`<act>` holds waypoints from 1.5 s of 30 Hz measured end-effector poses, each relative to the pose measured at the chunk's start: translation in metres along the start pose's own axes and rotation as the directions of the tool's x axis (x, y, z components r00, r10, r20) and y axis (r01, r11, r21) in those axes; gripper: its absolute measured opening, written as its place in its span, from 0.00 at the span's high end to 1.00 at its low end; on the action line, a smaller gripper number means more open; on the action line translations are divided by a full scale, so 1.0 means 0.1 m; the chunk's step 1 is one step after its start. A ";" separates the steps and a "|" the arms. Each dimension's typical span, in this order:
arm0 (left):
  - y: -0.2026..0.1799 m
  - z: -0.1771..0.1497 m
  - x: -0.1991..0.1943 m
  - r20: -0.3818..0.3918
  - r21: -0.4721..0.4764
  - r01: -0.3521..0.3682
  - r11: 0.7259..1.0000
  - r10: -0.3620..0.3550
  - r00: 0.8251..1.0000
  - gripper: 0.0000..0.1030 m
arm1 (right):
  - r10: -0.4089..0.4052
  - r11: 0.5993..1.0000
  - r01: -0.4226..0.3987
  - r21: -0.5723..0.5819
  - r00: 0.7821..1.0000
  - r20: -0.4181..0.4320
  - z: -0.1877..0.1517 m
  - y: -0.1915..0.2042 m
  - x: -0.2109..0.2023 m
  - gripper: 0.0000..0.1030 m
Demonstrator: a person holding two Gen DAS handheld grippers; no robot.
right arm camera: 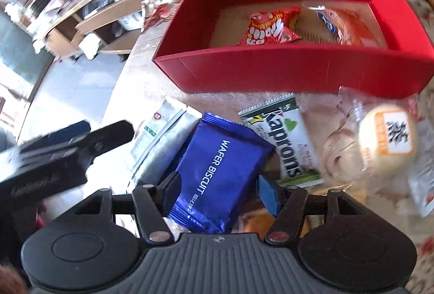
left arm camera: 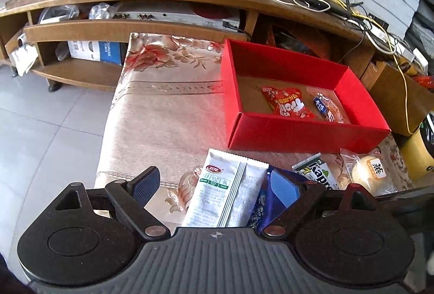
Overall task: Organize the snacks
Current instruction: 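Grasp the white long packet with left tool while right tool grasps blue wafer biscuit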
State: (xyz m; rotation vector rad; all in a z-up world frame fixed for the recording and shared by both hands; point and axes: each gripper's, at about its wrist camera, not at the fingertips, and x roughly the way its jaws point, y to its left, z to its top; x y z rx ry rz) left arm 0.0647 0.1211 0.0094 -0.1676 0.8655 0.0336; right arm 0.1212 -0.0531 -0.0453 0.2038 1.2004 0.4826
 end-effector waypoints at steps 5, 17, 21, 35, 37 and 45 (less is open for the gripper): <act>0.14 0.02 -0.06 0.015 -0.047 0.012 0.999 -0.011 1.000 0.10 | -0.076 0.997 0.077 -0.022 0.997 0.013 0.05 0.22 0.08 0.40; 0.27 0.03 -0.11 0.019 -0.095 0.024 0.995 -0.022 1.000 0.10 | -0.156 0.988 0.156 0.013 0.988 0.001 0.18 0.41 0.39 0.34; 0.26 0.02 -0.10 0.017 -0.083 0.020 0.996 -0.019 1.000 0.09 | -0.203 0.967 0.201 -0.159 0.979 0.002 0.13 0.48 0.40 0.40; -0.01 -0.20 0.45 -0.173 0.033 -0.043 0.999 0.048 0.984 0.09 | -0.162 0.957 0.154 -0.245 0.987 -0.012 -0.06 -0.04 0.00 0.47; -0.05 -0.23 0.52 -0.192 0.055 -0.069 0.996 0.078 0.978 0.09 | -0.150 0.957 0.146 -0.249 0.989 0.003 -0.05 -0.01 0.03 0.46; -0.18 -0.31 0.64 -0.207 0.115 -0.141 0.983 0.162 0.965 0.01 | -0.128 0.955 0.137 -0.264 0.990 0.051 -0.04 -0.01 0.12 0.32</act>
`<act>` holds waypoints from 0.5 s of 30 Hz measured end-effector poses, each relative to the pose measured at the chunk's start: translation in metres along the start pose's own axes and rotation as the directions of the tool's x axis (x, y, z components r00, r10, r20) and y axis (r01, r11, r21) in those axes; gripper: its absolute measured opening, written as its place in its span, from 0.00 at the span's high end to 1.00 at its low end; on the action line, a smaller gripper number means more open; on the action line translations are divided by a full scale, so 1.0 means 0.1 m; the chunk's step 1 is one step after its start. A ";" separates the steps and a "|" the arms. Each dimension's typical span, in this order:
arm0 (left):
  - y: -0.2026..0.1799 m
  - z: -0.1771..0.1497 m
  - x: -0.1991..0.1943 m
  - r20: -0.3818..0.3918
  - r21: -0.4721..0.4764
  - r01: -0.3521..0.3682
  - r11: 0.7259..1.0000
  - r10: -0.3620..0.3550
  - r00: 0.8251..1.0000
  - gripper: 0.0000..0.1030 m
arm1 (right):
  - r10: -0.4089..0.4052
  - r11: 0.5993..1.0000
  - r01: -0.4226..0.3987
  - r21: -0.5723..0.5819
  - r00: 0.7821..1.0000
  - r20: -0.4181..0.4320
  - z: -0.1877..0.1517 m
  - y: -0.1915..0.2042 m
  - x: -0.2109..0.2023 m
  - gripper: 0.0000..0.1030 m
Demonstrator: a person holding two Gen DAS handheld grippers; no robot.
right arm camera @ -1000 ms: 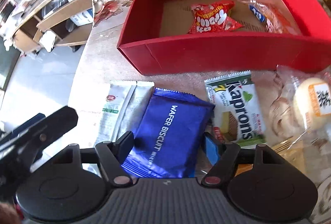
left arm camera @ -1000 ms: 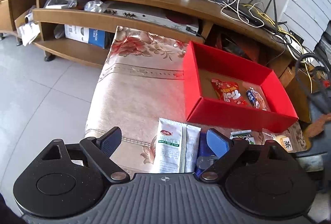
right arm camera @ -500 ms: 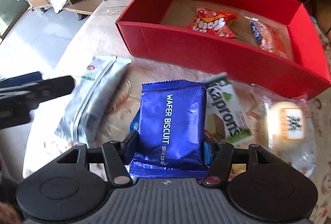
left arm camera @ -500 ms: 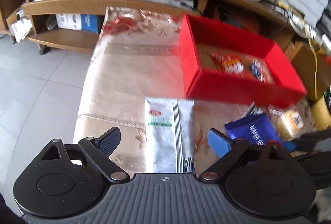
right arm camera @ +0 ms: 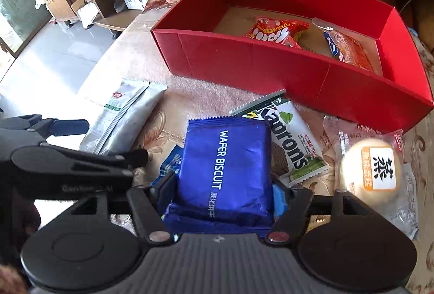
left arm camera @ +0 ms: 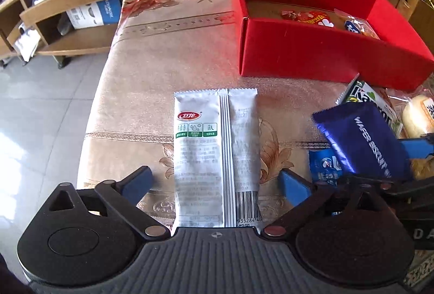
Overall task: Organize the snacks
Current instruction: 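Grasp the white long packet with left tool while right tool grasps blue wafer biscuit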
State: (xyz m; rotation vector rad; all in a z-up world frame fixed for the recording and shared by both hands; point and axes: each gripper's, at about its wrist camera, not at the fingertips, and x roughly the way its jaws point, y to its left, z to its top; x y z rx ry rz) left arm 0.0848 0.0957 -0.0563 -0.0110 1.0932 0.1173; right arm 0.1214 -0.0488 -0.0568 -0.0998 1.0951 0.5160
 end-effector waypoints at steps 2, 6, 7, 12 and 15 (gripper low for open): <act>-0.02 0.01 0.01 -0.003 -0.001 -0.006 1.000 0.006 1.000 0.00 | 0.000 1.000 0.000 0.016 1.000 0.002 -0.03 -0.06 0.01 0.20; -0.01 0.01 0.01 -0.003 -0.012 -0.005 1.000 0.005 1.000 0.00 | 0.036 0.996 -0.034 0.077 0.999 -0.023 -0.01 -0.20 0.12 0.03; -0.01 0.02 0.02 -0.003 -0.016 -0.003 1.000 0.003 1.000 0.00 | 0.033 0.996 -0.030 0.080 0.999 -0.026 -0.01 -0.20 0.12 0.03; -0.01 0.02 0.02 0.003 -0.010 -0.004 1.000 0.004 1.000 0.00 | 0.031 0.995 -0.031 0.091 0.999 -0.006 -0.04 -0.20 0.12 0.02; -0.02 0.02 0.02 0.006 -0.003 -0.007 1.000 0.007 1.000 0.00 | 0.022 0.996 -0.022 0.084 1.000 0.001 -0.05 -0.19 0.11 0.05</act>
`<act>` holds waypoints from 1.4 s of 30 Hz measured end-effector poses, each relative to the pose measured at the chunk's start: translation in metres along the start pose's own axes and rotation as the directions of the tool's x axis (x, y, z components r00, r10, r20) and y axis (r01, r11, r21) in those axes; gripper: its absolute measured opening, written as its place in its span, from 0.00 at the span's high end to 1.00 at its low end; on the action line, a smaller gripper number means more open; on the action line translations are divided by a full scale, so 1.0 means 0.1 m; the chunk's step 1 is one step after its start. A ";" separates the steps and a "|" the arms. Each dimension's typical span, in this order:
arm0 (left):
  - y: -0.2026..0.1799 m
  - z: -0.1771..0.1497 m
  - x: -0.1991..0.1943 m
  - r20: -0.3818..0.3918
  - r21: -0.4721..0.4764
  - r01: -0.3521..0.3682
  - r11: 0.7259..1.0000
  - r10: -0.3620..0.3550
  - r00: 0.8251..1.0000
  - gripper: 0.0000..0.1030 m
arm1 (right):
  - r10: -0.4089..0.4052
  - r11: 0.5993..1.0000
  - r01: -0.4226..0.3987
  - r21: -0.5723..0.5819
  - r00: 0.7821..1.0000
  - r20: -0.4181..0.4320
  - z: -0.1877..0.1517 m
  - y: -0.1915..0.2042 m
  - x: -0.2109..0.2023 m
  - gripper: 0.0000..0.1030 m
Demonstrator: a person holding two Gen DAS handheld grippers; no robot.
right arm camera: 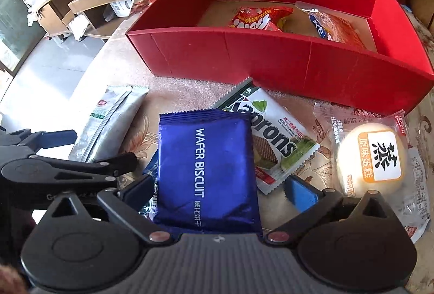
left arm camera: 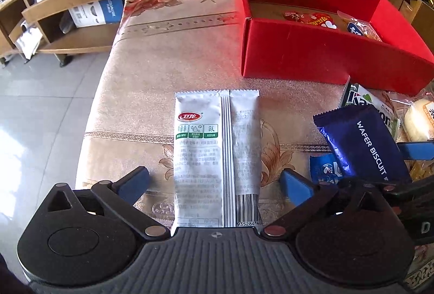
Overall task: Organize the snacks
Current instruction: 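Grasp the white long packet with left tool while right tool grasps blue wafer biscuit, then lift and carry the white packet and wafer biscuit over the red box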
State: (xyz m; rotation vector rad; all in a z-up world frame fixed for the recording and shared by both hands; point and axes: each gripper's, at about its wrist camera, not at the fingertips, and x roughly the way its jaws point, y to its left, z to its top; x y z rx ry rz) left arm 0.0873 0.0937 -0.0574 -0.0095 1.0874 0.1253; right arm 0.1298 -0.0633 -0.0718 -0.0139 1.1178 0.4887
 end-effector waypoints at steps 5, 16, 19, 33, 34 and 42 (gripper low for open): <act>-0.01 -0.02 -0.03 -0.002 0.012 0.014 1.000 -0.014 1.000 0.03 | 0.013 1.000 -0.013 -0.027 1.000 0.002 -0.03 0.05 -0.11 0.34; 0.00 -0.06 -0.20 0.019 -0.032 0.081 0.996 -0.080 0.997 0.42 | 0.033 0.999 -0.032 -0.017 0.999 0.024 -0.16 -0.04 -0.41 0.46; -0.06 -0.08 -0.22 0.020 -0.017 0.086 0.996 -0.086 0.996 0.43 | 0.033 0.999 -0.033 0.002 0.999 0.037 -0.22 -0.08 -0.52 0.46; -0.27 -0.18 -0.29 0.018 0.020 0.088 0.996 -0.088 0.996 0.46 | 0.035 0.999 -0.036 0.011 0.998 0.056 -0.34 -0.16 -0.67 0.46; -0.27 -0.18 -0.27 0.017 0.021 0.087 0.996 -0.087 0.996 0.45 | 0.037 0.999 -0.038 0.012 0.998 0.056 -0.34 -0.17 -0.66 0.46; -0.37 -0.18 -0.21 0.017 0.074 0.073 0.995 -0.075 0.997 0.29 | 0.046 0.999 -0.048 0.027 0.998 0.043 -0.31 -0.22 -0.62 0.46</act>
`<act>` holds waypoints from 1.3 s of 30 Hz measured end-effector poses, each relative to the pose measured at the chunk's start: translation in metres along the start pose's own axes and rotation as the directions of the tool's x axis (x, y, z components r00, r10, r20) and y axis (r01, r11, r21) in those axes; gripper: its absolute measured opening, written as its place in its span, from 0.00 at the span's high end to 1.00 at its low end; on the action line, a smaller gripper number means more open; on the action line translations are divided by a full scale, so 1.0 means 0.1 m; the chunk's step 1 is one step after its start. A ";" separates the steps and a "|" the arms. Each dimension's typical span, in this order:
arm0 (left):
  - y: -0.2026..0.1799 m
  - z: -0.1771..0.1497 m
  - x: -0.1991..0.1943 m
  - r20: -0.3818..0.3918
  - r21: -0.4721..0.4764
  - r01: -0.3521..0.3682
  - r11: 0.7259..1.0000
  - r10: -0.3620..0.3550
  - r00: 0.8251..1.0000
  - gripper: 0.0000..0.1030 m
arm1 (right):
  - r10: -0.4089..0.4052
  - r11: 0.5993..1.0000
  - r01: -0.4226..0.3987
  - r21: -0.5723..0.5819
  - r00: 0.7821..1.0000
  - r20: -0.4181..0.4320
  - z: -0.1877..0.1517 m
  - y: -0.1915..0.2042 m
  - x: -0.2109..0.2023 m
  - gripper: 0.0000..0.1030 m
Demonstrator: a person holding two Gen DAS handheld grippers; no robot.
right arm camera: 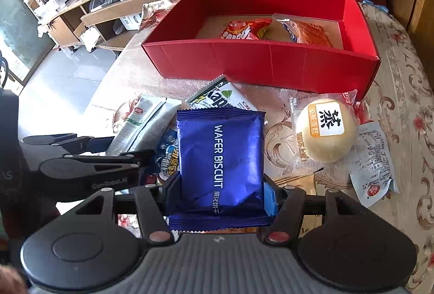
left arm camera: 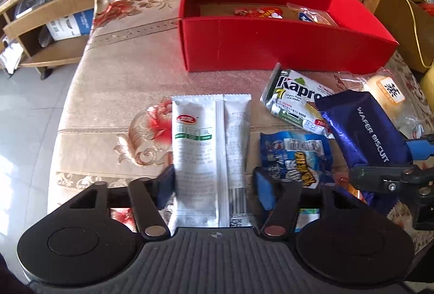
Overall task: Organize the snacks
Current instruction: 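Lift and carry the white packet and wafer biscuit over the red box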
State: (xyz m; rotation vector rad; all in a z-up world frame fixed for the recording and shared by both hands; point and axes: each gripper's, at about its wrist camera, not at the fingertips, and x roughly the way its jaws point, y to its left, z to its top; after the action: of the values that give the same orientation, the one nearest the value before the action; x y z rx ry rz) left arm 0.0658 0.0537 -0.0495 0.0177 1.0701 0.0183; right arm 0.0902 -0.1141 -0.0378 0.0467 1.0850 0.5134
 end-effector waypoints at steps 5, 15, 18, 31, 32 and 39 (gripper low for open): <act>-0.02 -0.02 -0.03 0.000 -0.005 -0.017 1.000 0.017 1.000 0.45 | 0.002 1.000 -0.002 -0.003 1.000 0.004 0.00 0.01 -0.02 0.46; -0.08 -0.01 -0.29 0.052 -0.039 0.029 0.999 -0.027 0.998 0.49 | 0.010 0.999 -0.008 -0.037 0.998 0.054 -0.02 0.09 -0.16 0.46; -0.12 0.04 -0.38 0.084 -0.034 0.034 0.999 -0.031 0.996 0.49 | 0.013 0.999 -0.010 -0.038 0.997 0.072 -0.02 0.08 -0.21 0.46; -0.28 0.31 -0.47 0.166 -0.005 0.025 1.000 -0.024 0.986 0.49 | 0.003 1.000 -0.002 -0.006 0.988 0.153 0.14 -0.01 -0.38 0.46; -0.28 0.33 -0.48 0.172 -0.002 0.021 1.000 -0.021 0.985 0.49 | 0.003 1.000 -0.003 -0.002 0.987 0.158 0.16 -0.02 -0.39 0.46; -0.35 0.51 -0.51 0.211 0.015 0.002 1.000 -0.006 0.977 0.50 | -0.007 1.000 0.002 0.025 0.980 0.198 0.30 -0.09 -0.46 0.47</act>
State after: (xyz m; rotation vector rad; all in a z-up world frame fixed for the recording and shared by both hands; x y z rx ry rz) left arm 0.0867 0.0169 0.0189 0.0303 0.8578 0.0046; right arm 0.1026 -0.1350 0.0122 0.1151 0.8962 0.4801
